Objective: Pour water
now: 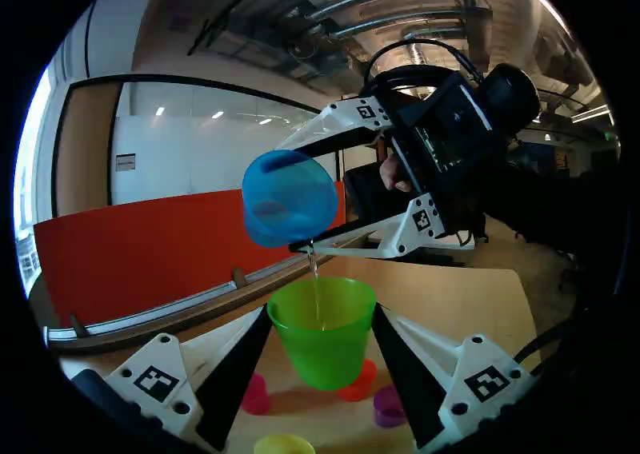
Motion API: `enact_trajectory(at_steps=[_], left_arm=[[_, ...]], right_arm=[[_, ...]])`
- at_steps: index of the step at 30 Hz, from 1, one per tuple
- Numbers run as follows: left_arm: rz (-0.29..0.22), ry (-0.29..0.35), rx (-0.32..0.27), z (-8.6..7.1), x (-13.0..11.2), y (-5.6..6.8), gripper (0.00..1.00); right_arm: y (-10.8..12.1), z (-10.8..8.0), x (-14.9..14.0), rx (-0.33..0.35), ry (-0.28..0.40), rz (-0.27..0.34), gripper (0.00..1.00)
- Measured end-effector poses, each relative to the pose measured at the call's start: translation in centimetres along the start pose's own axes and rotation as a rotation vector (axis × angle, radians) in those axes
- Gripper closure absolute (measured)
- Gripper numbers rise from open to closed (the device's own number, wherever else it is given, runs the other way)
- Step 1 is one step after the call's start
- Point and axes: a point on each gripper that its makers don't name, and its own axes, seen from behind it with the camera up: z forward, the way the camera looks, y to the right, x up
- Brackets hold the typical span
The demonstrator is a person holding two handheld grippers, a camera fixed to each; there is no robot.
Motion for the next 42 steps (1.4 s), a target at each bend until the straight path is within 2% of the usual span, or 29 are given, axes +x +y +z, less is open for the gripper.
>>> enact_trajectory(at_steps=[42], left_arm=[[0.008,0.004,0.005,-0.31,0.05,0.15,0.12]], right_arm=[[0.11,-0.04,0.42,-0.012,0.001,-0.066,0.10]])
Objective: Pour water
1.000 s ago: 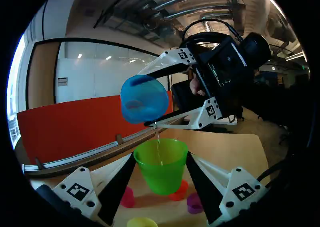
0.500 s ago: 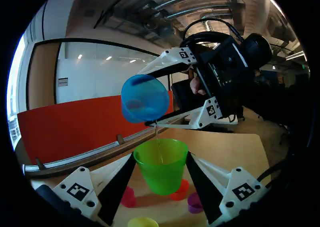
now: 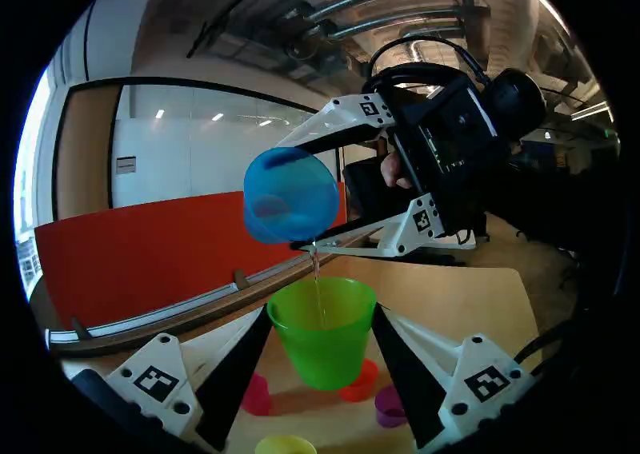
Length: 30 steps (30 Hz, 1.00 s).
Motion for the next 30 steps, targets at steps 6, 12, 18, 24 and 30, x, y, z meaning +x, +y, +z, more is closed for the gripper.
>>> enact_trajectory(at_steps=[6,12,18,24,30], left_arm=[[0.001,0.001,-0.001,0.08,0.12,0.01,0.12],[-0.003,0.003,-0.001,0.17,0.10,-0.01,0.12],[-0.003,0.005,0.001,0.17,0.22,-0.07,0.12],[-0.004,0.007,0.003,0.08,0.35,-0.08,0.12],[-0.005,0.011,0.006,0.06,0.53,-0.17,0.12]], right_arm=[[0.12,-0.05,0.04,-0.003,0.001,-0.009,0.10],[0.25,-0.15,0.06,-0.006,0.002,-0.019,0.10],[0.44,-0.17,0.05,-0.009,0.003,-0.025,0.10],[0.52,-0.15,0.01,-0.010,0.002,-0.038,0.10],[0.70,-0.19,0.16,-0.013,0.005,-0.044,0.10]])
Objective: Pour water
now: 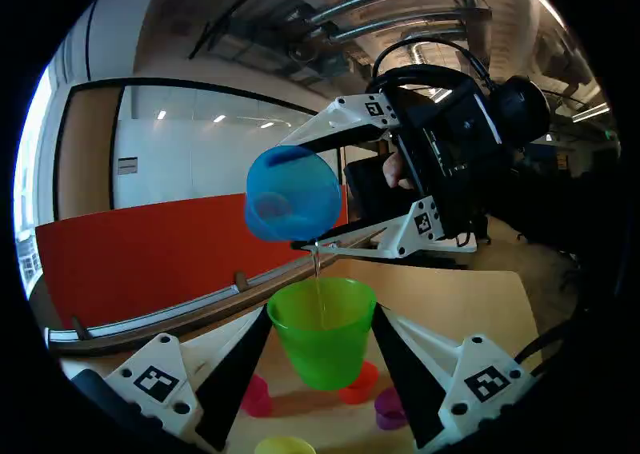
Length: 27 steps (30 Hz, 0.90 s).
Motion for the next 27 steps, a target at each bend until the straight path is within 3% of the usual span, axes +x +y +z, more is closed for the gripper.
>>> enact_trajectory(at_steps=[27], left_arm=[[-0.001,0.003,-0.003,-0.02,0.02,0.25,0.12]], right_arm=[[0.26,-0.20,0.19,-0.009,0.001,-0.026,0.10]])
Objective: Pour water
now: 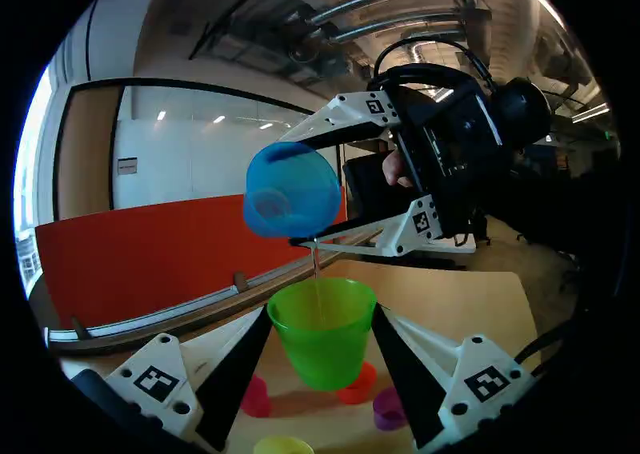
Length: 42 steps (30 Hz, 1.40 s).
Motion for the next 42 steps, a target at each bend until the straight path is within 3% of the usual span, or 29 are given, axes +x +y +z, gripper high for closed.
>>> enact_trajectory(at_steps=[42], left_arm=[[0.002,0.001,0.008,-0.05,-0.11,-0.25,0.12]], right_arm=[[0.05,-0.01,-0.27,-0.003,-0.007,-0.072,0.10]])
